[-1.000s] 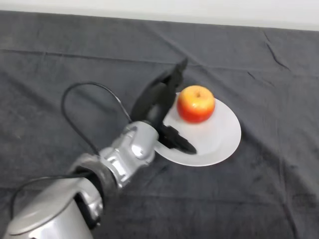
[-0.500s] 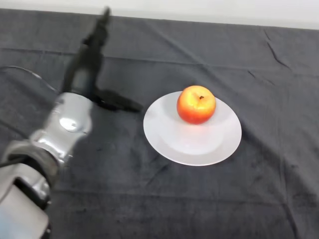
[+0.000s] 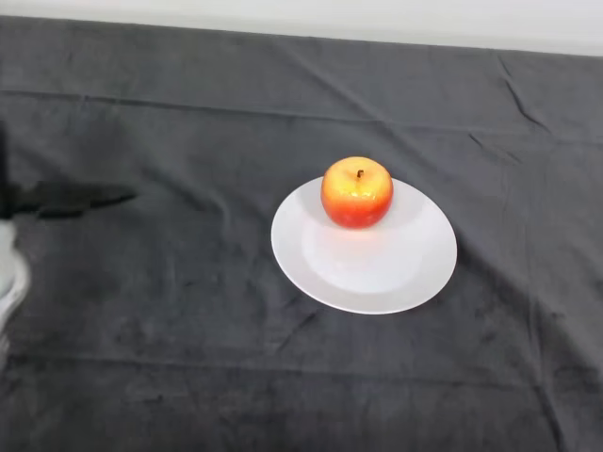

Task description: Move the apple to the plate

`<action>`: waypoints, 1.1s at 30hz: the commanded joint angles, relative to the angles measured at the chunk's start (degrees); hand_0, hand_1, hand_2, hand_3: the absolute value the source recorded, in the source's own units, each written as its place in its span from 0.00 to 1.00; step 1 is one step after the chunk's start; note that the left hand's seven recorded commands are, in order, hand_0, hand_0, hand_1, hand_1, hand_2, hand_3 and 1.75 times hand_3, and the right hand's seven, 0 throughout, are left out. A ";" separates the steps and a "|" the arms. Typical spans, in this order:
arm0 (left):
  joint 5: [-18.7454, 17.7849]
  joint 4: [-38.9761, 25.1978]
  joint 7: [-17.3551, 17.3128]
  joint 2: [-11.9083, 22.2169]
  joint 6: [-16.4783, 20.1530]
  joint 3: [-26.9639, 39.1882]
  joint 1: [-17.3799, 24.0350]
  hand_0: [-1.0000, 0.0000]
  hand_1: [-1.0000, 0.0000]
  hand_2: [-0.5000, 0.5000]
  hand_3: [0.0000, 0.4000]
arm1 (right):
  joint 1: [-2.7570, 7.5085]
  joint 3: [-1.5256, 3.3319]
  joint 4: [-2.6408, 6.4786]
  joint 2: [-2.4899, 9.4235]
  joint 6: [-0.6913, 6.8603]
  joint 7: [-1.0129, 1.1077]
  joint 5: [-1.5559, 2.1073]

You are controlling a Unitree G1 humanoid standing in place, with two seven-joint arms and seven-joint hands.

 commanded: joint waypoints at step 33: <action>-18.56 -10.80 -4.94 13.93 -9.86 33.20 36.80 1.00 1.00 0.50 0.00 | 11.03 -0.36 6.62 9.74 4.11 -0.94 -0.06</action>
